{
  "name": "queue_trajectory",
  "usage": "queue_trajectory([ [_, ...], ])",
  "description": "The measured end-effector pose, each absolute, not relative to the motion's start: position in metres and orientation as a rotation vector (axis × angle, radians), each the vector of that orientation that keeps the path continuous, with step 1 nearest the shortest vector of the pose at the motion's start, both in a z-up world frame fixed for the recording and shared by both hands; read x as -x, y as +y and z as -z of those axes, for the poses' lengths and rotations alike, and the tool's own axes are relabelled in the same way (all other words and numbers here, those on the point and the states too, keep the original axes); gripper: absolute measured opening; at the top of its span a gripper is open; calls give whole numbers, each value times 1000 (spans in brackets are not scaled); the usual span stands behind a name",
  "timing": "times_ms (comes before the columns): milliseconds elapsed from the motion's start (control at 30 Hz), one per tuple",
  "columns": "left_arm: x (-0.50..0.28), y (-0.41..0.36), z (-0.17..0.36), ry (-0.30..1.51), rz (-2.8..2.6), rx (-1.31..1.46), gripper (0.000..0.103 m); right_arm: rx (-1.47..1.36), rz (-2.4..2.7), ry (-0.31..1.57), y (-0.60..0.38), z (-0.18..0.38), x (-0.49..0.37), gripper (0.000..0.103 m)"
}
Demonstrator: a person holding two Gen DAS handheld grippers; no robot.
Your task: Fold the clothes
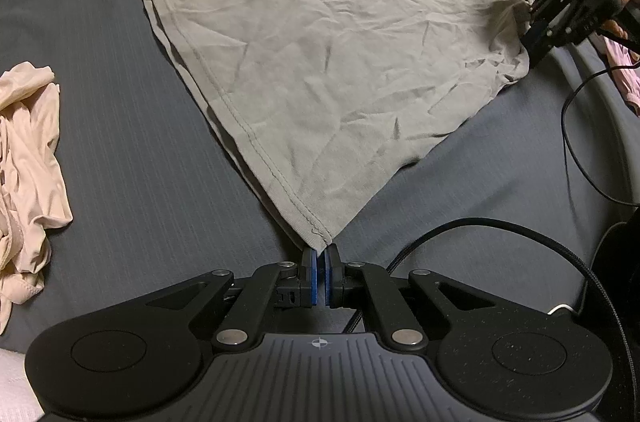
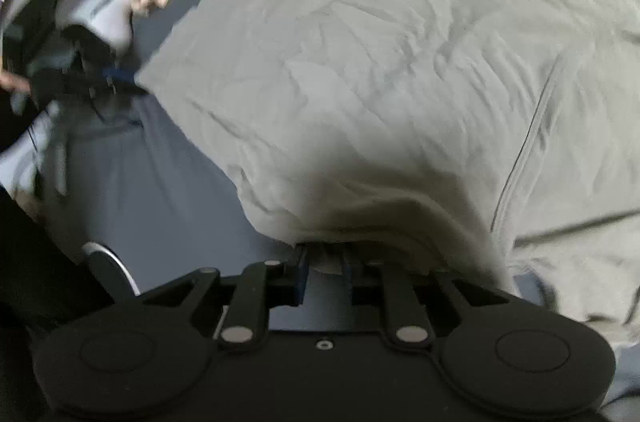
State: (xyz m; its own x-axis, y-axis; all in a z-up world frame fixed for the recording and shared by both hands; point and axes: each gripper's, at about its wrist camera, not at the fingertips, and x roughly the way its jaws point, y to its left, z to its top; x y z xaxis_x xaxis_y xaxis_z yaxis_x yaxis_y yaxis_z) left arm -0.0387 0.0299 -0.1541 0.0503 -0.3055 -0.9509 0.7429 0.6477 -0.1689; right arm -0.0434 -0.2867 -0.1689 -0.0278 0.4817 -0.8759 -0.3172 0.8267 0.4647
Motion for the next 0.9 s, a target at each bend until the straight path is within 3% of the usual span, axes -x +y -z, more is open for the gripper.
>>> queue_trajectory([
  [67,39,29,154,1289,834,-423,3,-221,-622,1471,-292,174,41,20],
  [267,39,29,154,1289,834,-422,3,-178,-639,1474,-283,177,44,3],
  [900,39,28,154,1293,832,-427,3,85,-761,1486,-265,170,89,1],
])
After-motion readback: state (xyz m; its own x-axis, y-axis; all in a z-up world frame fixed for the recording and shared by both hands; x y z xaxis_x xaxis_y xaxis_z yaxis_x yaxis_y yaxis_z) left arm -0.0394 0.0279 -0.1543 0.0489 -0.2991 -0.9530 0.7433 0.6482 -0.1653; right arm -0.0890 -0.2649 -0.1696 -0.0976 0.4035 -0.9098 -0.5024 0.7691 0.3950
